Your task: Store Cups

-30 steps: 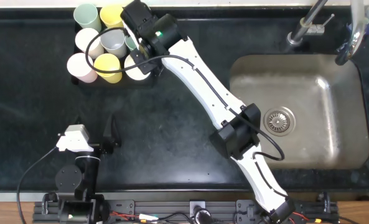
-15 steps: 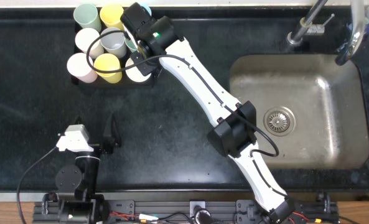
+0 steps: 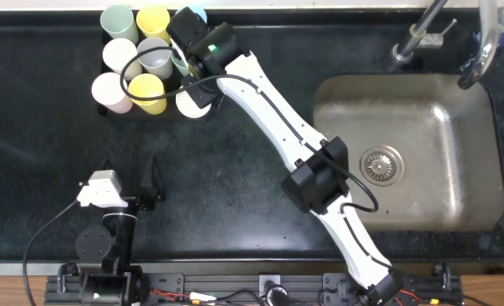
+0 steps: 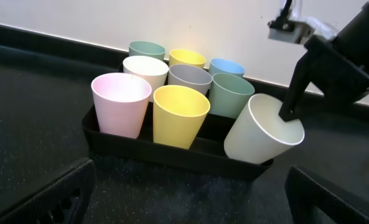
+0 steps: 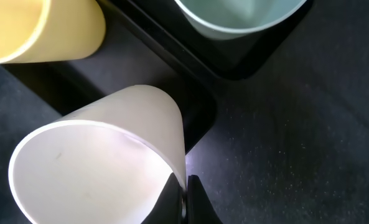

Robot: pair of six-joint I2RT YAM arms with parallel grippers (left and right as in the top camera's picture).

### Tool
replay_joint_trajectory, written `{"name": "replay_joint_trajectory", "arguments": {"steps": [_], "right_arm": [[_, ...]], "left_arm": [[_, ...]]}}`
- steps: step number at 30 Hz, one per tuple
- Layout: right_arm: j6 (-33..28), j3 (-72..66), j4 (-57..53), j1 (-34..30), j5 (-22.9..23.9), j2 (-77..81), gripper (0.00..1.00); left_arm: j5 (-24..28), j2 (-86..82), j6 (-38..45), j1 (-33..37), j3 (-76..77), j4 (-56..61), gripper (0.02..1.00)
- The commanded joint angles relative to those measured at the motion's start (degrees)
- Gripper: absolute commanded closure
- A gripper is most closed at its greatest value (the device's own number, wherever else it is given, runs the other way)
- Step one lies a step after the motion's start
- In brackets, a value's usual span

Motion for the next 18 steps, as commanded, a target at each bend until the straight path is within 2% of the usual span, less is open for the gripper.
{"name": "replay_joint_trajectory", "arguments": {"steps": [1, 18], "right_arm": [[-0.2, 0.8, 0.0, -0.2, -0.5, 1.6, 0.956], [-0.6, 0.8, 1.7, -0.2, -0.5, 3.3, 0.961]], "left_arm": [[0.5, -0.5, 1.3, 0.3, -0.1, -0.1, 0.018], [0.5, -0.5, 1.3, 0.3, -0.1, -0.2, 0.018]]}}
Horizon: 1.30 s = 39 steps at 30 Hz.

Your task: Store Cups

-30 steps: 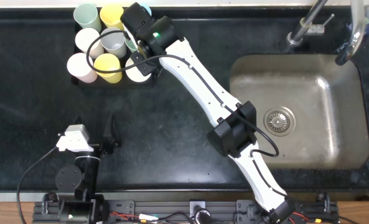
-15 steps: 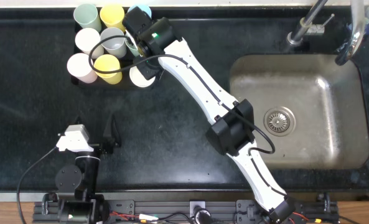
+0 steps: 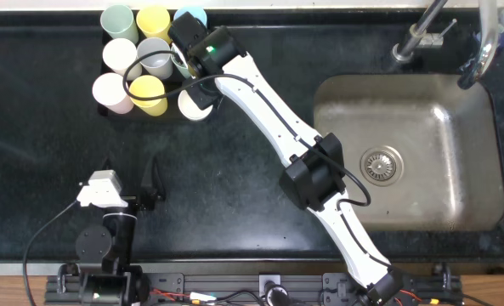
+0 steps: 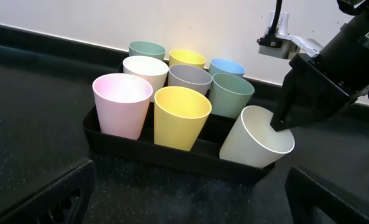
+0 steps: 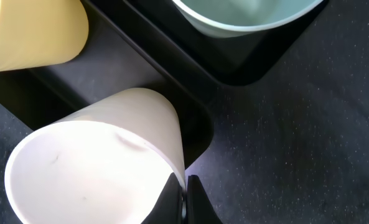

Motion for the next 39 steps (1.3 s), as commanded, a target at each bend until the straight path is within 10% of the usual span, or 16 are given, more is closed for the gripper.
{"name": "replay_joint_trajectory", "arguments": {"steps": [1, 7, 9, 11, 12, 39], "right_arm": [[-0.4, 0.8, 0.5, -0.1, -0.4, 1.2, 0.954], [-0.8, 0.8, 0.9, -0.1, -0.4, 1.2, 0.936], [-0.8, 0.8, 0.9, -0.1, -0.4, 1.2, 0.617], [-0.8, 0.8, 0.8, 0.0, -0.4, 1.2, 0.062], [-0.8, 0.8, 0.8, 0.0, -0.4, 1.2, 0.003], [3.1, 4.7, -11.9, -14.6, 3.8, -27.6, 0.003]], "left_arm": [[0.5, -0.5, 1.3, 0.3, -0.1, -0.2, 0.018], [0.5, -0.5, 1.3, 0.3, -0.1, -0.2, 0.018], [0.5, -0.5, 1.3, 0.3, -0.1, -0.2, 0.018], [0.5, -0.5, 1.3, 0.3, -0.1, -0.2, 0.018], [0.5, -0.5, 1.3, 0.3, -0.1, -0.2, 0.018], [0.5, -0.5, 1.3, 0.3, -0.1, -0.2, 0.018]]}}
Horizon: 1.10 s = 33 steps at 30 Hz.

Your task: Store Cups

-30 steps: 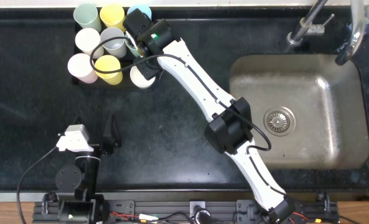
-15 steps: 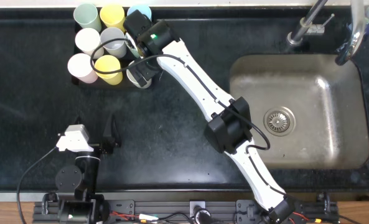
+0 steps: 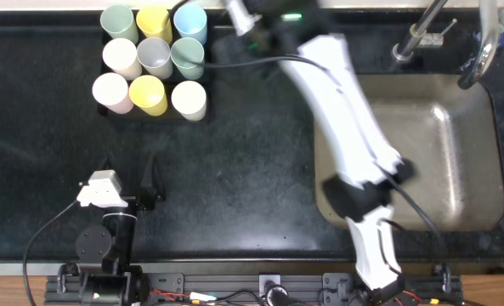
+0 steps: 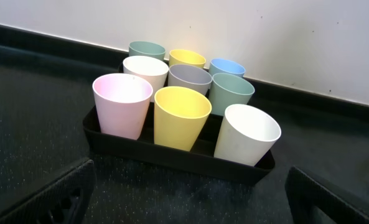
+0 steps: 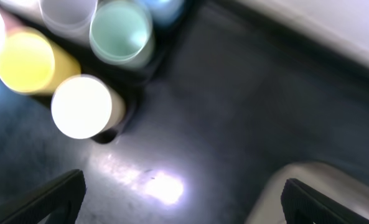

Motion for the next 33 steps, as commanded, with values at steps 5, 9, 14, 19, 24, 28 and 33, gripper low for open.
{"name": "replay_joint_trajectory", "arguments": {"steps": [5, 9, 14, 19, 24, 28, 33], "right_arm": [[9.1, -20.8, -1.7, -10.3, 3.0, -16.6, 0.005], [11.3, -42.9, 5.2, -14.1, 3.0, -26.5, 0.005], [11.2, -77.1, 31.4, -18.6, 2.9, -44.6, 0.003], [6.8, -106.5, 58.1, -21.4, 3.2, -64.0, 0.003], [6.3, -121.2, 70.2, -22.4, 3.0, -79.0, 0.003], [6.3, -127.6, 77.8, -22.4, 3.0, -90.0, 0.003], [6.3, -133.8, 86.9, -22.4, 3.0, -101.9, 0.003]], "left_arm": [[0.5, -0.5, 1.3, 0.3, 0.0, -0.1, 0.018], [0.5, -0.5, 1.3, 0.3, -0.1, -0.2, 0.018], [0.5, -0.5, 1.3, 0.3, 0.0, -0.2, 0.018], [0.5, -0.5, 1.3, 0.3, 0.0, -0.2, 0.018], [0.5, -0.5, 1.3, 0.3, 0.0, -0.2, 0.018], [0.5, -0.5, 1.3, 0.3, 0.0, -0.2, 0.018], [0.5, -0.5, 1.3, 0.3, -0.1, -0.2, 0.02]]}}
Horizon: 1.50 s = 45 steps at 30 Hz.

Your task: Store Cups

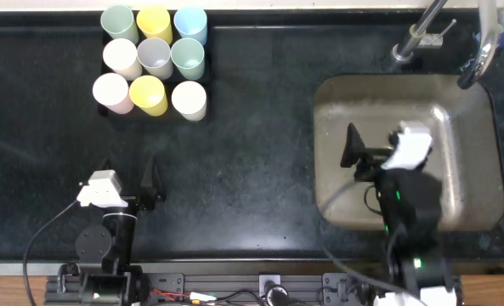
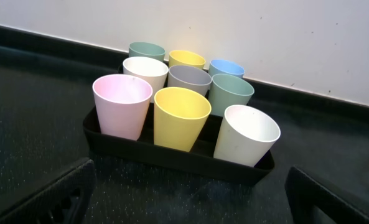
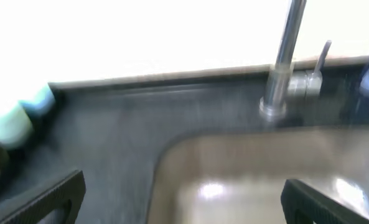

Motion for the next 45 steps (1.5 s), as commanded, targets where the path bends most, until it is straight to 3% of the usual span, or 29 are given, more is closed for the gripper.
{"name": "replay_joint_trajectory", "arguments": {"steps": [1, 12, 18, 24, 31, 37, 45], "right_arm": [[-0.4, -4.2, 3.4, -0.4, -0.2, -9.1, 0.003], [-0.4, -11.2, 3.4, -2.4, -0.2, -19.4, 0.003], [-0.4, -12.6, 3.3, -8.0, -0.2, -23.6, 0.005], [-0.4, -16.4, 4.1, -7.0, -0.2, -27.2, 0.003], [-0.4, -24.8, 14.4, -7.0, -0.2, -30.7, 0.005], [-0.4, -25.1, 5.7, -7.0, -0.3, -31.0, 0.005], [-0.4, -25.0, 5.3, -7.0, -0.8, -31.0, 0.003]], "left_arm": [[0.5, -0.5, 1.3, 0.3, -0.1, -0.2, 0.018], [0.5, -0.5, 1.3, 0.3, -0.1, -0.2, 0.018], [0.5, -0.5, 1.3, 0.3, -0.1, -0.2, 0.018], [0.5, -0.5, 1.3, 0.3, -0.1, -0.1, 0.018], [0.5, -0.5, 1.3, 0.3, -0.1, -0.2, 0.018], [0.5, -0.5, 1.3, 0.3, -0.1, -0.2, 0.018], [0.5, -0.5, 1.3, 0.3, -0.1, -0.2, 0.018]]}}
